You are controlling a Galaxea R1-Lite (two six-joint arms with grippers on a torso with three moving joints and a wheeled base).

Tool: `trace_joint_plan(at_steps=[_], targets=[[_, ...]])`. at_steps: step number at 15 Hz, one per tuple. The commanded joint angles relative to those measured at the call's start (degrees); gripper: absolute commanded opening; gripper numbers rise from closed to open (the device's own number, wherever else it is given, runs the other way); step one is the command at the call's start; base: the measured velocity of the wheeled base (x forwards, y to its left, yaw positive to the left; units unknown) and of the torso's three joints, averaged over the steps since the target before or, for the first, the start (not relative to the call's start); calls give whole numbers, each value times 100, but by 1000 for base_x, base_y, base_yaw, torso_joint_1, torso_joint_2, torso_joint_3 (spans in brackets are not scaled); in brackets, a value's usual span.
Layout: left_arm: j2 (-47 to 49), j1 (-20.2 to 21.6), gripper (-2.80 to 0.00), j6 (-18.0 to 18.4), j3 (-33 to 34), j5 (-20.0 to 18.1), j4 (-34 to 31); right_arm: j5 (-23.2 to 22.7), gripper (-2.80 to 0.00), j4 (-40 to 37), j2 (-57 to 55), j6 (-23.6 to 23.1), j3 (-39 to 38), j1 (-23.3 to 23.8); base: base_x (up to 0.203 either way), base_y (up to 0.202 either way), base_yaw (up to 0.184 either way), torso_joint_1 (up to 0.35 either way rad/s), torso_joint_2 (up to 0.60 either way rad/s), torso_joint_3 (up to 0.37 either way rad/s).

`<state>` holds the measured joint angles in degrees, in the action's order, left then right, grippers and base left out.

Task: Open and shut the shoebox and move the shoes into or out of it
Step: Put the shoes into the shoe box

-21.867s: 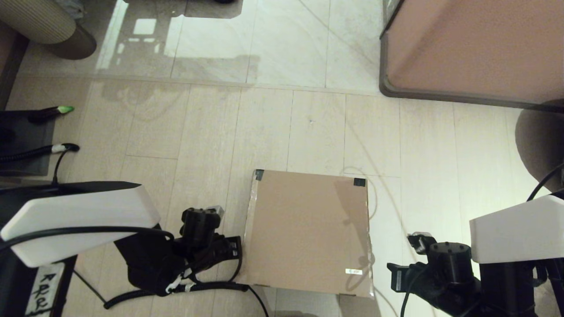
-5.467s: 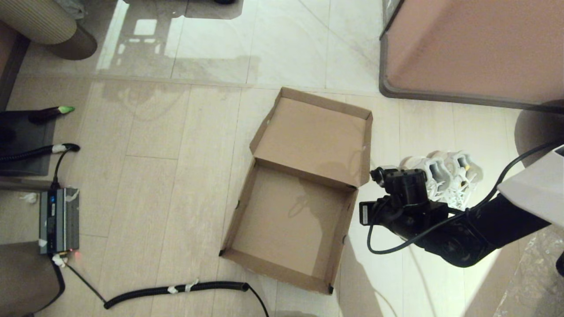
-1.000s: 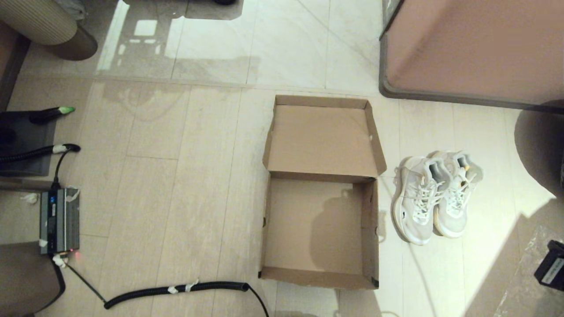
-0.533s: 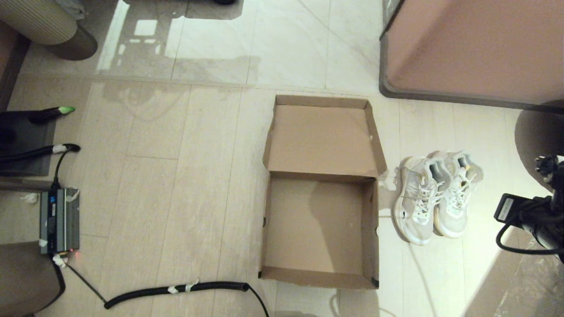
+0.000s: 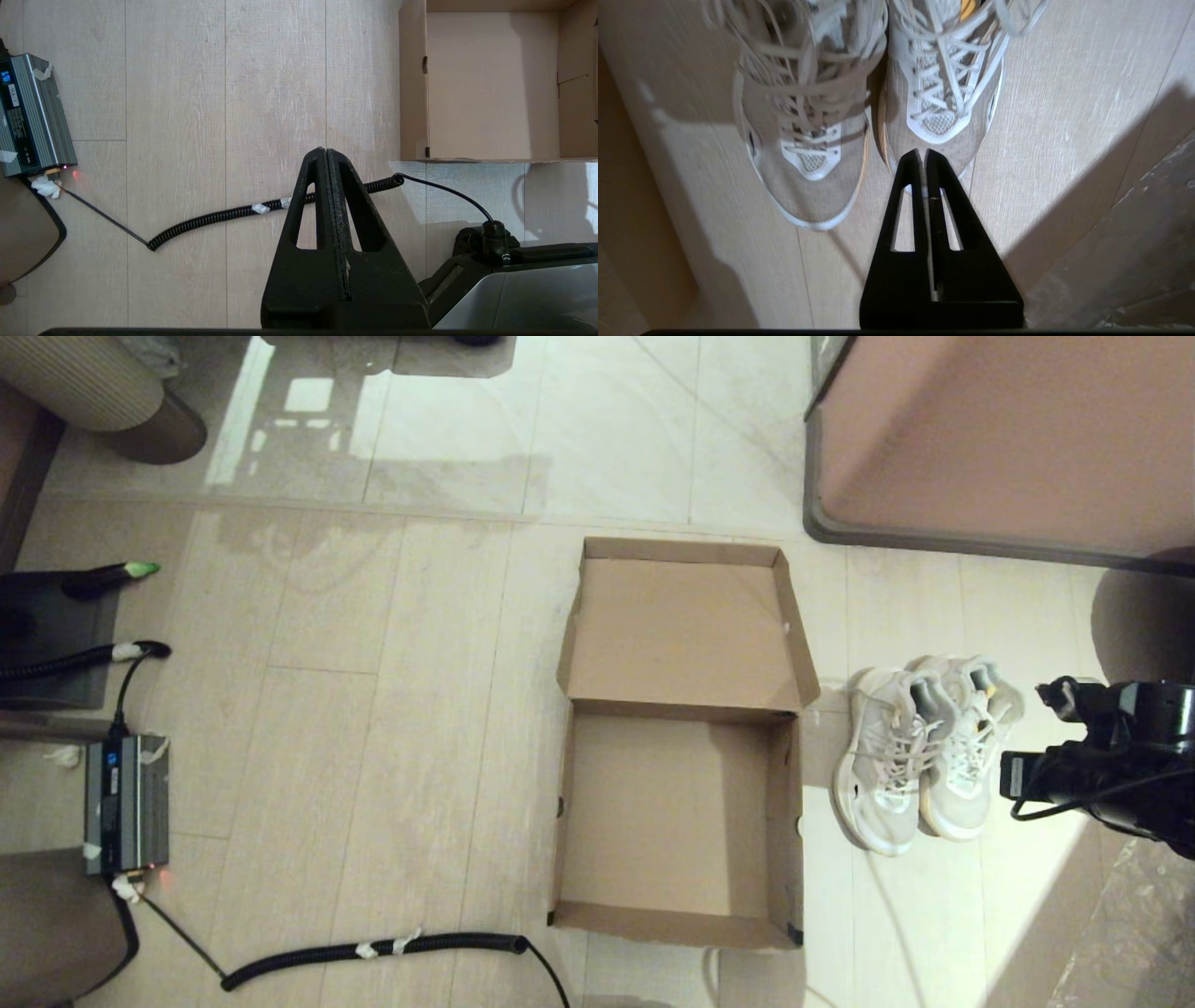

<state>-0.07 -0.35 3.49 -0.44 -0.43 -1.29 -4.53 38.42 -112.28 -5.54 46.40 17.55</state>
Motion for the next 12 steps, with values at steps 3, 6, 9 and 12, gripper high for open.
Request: trace_joint_plan(at_steps=[3, 6, 9, 12], targets=[[-10, 0, -280, 3, 0, -1, -3, -87, 0, -283, -273, -65, 547, -179, 0, 0, 0, 0, 0, 0], [-10, -1, -280, 3, 0, -1, -3, -96, 0, -291, -557, -54, 1300, -274, 0, 0, 0, 0, 0, 0], [-10, 0, -280, 3, 0, -1, -3, -52, 0, -245, -1029, -80, 1841, -369, 0, 0, 0, 0, 0, 0], [-10, 0, -280, 3, 0, -1, -2, -68, 0, -68, -1492, -115, 2210, -381, 0, 0, 0, 0, 0, 0]])
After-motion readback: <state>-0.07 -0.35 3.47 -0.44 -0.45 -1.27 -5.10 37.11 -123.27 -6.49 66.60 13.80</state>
